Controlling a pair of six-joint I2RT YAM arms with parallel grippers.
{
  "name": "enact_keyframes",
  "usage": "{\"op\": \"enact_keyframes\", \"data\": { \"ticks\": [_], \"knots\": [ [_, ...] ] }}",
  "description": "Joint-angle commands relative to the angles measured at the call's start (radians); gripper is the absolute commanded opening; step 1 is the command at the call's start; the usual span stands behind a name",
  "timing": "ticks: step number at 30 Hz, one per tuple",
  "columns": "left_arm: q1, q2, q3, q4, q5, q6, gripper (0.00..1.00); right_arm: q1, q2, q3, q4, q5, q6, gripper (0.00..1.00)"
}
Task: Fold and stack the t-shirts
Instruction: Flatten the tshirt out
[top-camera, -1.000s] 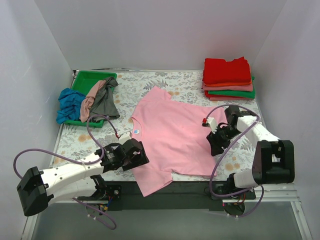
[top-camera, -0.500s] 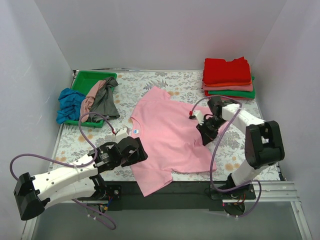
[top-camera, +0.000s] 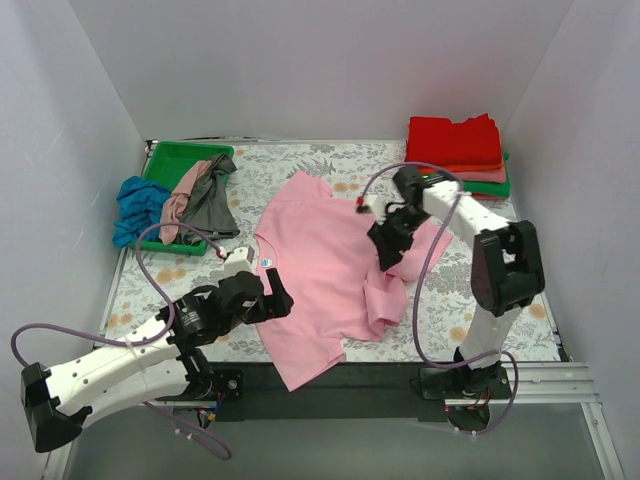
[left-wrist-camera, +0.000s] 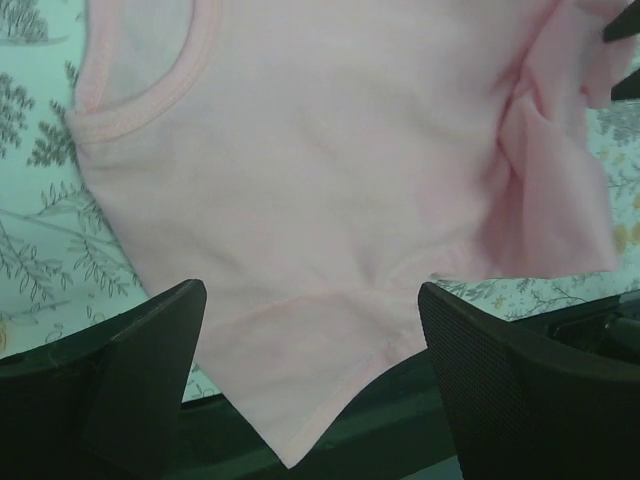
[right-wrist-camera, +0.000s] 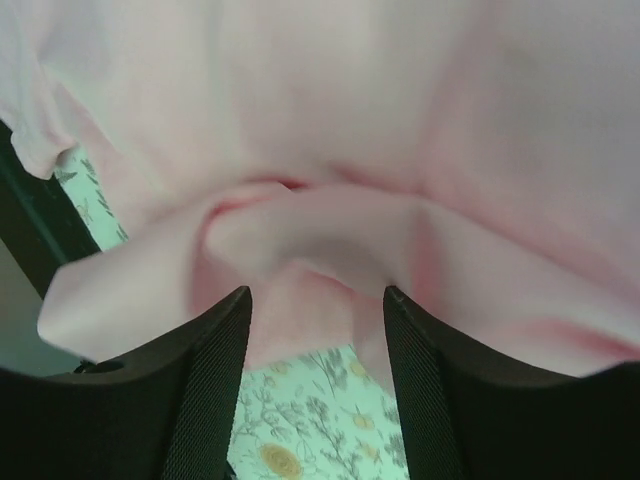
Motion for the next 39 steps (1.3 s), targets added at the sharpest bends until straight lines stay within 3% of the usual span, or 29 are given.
{"op": "enact_keyframes", "data": {
  "ticks": [1, 3, 5, 6, 7, 10, 15, 16, 22, 32, 39],
  "knots": [
    [0.03, -0.033, 0.061, 0.213, -0.024, 0.227, 0.88, -0.225, -0.136, 0.005, -0.042, -0.054, -0.031, 0.63],
    [0.067, 0.003, 0.087, 0.337, 0.01, 0.379, 0.88, -0.337, -0.14, 0.011, -0.008, -0.052, -0.019, 0.63],
    [0.198, 0.112, 0.154, 0.39, 0.094, 0.484, 0.89, -0.397, -0.117, 0.023, 0.039, -0.054, 0.005, 0.63],
    [0.267, 0.162, 0.177, 0.436, 0.184, 0.508, 0.88, -0.426, -0.101, 0.032, 0.053, -0.06, 0.03, 0.63],
    [0.405, 0.207, 0.203, 0.46, 0.358, 0.519, 0.87, -0.463, -0.068, 0.047, 0.065, -0.061, 0.042, 0.64],
    [0.591, 0.403, 0.282, 0.569, 0.632, 0.542, 0.83, -0.506, -0.006, 0.07, 0.113, -0.058, 0.084, 0.64],
    [0.725, 0.793, 0.545, 0.64, 0.781, 0.603, 0.74, -0.564, 0.047, 0.124, 0.15, -0.08, 0.105, 0.64],
    [0.754, 0.932, 0.597, 0.64, 0.798, 0.614, 0.73, -0.57, 0.052, 0.126, 0.16, -0.084, 0.105, 0.64],
    [0.78, 1.353, 1.016, 0.485, 0.84, 0.833, 0.65, -0.595, -0.003, 0.038, 0.183, -0.161, 0.073, 0.65],
    [0.774, 1.573, 1.271, 0.542, 0.831, 1.127, 0.55, -0.595, -0.046, -0.109, 0.191, -0.322, -0.028, 0.65],
    [0.762, 1.763, 1.496, 0.481, 0.837, 1.168, 0.54, -0.595, -0.043, -0.117, 0.191, -0.356, -0.041, 0.65]
  ]
}}
